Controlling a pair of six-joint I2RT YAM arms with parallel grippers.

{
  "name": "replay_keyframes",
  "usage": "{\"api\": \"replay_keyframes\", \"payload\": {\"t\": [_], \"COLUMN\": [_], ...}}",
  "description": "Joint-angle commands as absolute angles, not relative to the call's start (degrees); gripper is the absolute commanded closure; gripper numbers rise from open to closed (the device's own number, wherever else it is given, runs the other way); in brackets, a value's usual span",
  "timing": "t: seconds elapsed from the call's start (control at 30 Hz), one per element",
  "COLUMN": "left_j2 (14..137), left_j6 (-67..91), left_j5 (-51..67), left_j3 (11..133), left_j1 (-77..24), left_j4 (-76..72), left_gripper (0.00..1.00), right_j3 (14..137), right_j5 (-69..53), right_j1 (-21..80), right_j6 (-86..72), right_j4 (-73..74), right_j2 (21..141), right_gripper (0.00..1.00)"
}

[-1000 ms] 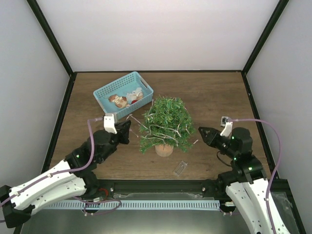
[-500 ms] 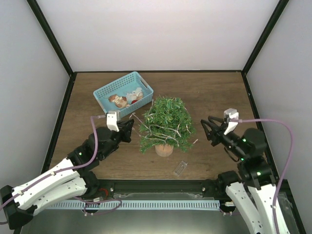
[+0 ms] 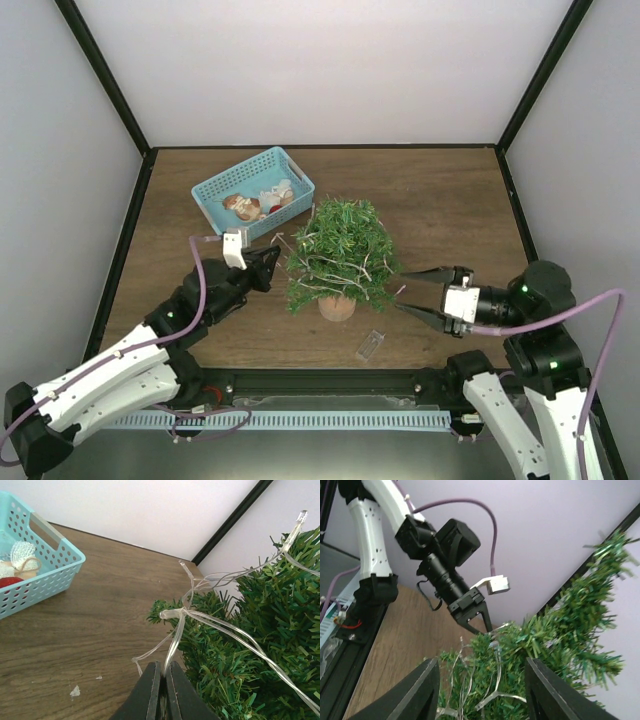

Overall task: Decorate the small christmas tree
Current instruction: Wrap the decoration item around the Christmas tree.

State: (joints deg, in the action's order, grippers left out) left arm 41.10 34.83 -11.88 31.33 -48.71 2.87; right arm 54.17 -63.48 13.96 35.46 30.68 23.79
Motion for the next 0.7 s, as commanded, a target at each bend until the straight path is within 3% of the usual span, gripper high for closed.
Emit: {"api": "replay_keyframes", "payload": {"t": [0.0, 0.4, 0.57, 0.67], "left_j2": [41.2, 42.7, 43.6, 43.7], "left_j6": [36.7, 38.0, 38.1, 38.2], "left_j5": [-8.0, -5.4, -4.7, -4.5], "left_j3": [29.6, 27.6, 27.2, 27.0], "left_j1": [-47.7, -47.2, -47.0, -46.9], "left_j4": [-1.7, -4.4, -5.3, -5.7], "left_gripper": [0.96, 0.96, 0.96, 0.96], "right_j3": [53.0, 51.4, 51.6, 53.9], "right_j5": [-66.8, -61.8, -52.3, -38.9], "right_j1": [13.5, 16.0, 26.5, 41.4], "right_j6": [45.8, 40.9, 36.2, 34.2], "right_j4": [36.6, 31.9, 28.2, 27.5], "right_j2": [25.3, 33.6, 37.5, 42.1], "right_gripper": [0.51, 0.46, 0.44, 0.39]}}
